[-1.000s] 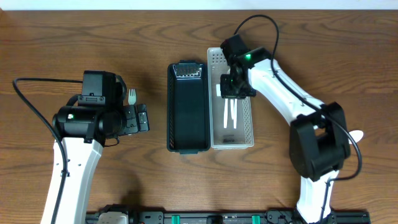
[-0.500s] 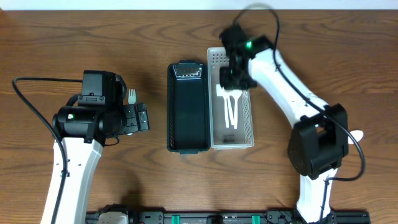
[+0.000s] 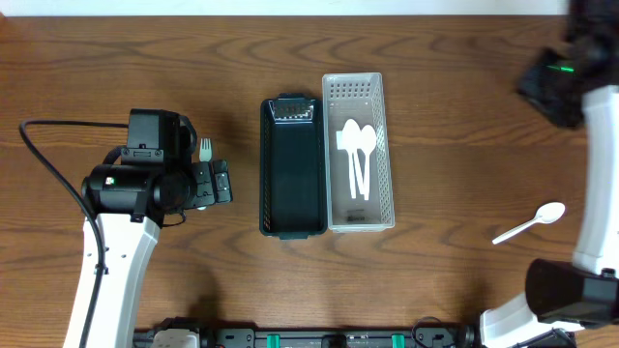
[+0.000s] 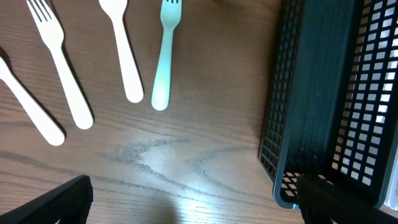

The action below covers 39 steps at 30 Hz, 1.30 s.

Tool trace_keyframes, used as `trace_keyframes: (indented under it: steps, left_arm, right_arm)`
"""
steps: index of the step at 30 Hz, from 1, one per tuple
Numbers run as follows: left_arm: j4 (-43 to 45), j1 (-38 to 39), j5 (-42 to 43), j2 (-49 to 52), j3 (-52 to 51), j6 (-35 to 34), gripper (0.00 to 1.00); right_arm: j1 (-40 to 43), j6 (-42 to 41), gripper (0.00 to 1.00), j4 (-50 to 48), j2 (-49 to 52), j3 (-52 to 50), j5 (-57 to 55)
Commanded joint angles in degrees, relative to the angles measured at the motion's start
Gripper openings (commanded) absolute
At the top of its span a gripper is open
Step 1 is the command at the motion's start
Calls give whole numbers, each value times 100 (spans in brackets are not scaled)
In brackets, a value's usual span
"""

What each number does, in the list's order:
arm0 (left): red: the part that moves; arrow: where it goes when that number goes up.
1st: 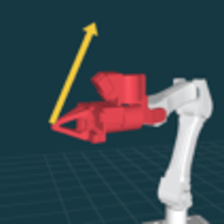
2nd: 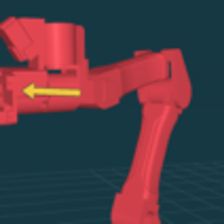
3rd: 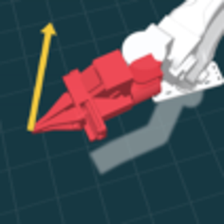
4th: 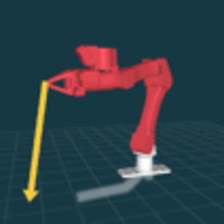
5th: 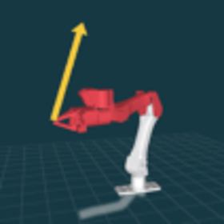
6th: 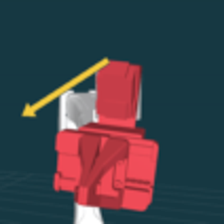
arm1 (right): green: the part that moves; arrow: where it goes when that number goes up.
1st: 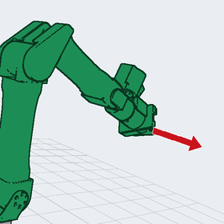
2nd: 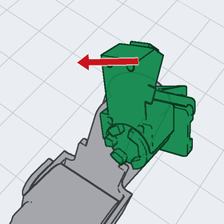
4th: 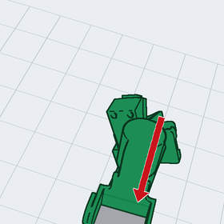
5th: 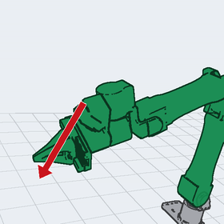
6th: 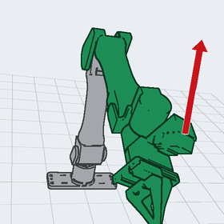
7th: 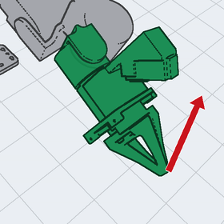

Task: Pack container
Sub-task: 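Lower the spoon into the white basket and open the gripper, then grasp the last white spoon with the right gripper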

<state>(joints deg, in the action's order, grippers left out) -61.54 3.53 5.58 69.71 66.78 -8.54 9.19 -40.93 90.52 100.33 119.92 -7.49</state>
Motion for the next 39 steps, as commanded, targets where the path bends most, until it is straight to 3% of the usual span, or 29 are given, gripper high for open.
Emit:
trace_keyframes:
  steps: [1, 6, 13, 21, 24, 32, 39]
  left_arm:
    - [13, -4, -74, 2, 96, 116, 98]
    - [35, -4, -74, 0, 96, 116, 98]
    - [33, -4, -74, 0, 96, 116, 98]
    - [33, -4, -72, 2, 96, 114, 98]
    - [35, -4, -72, 0, 96, 114, 98]
    - [35, -4, -72, 2, 96, 116, 98]
    - [33, -4, -72, 0, 96, 114, 98]
  right_arm:
    - [638, -280, 42, 83, 70, -334, 142]
    - [1429, 7, 42, -382, 70, -1357, 455]
    - [2194, 538, 43, -1829, 70, -3268, 671]
    - [2225, 966, 47, -3427, 70, -5023, 647]
    - [2168, 1176, 54, -4048, 70, -5582, 647]
    - [2149, 1574, 56, -5093, 70, -6441, 798]
    - [2149, 1572, 56, -5407, 72, -6819, 798]
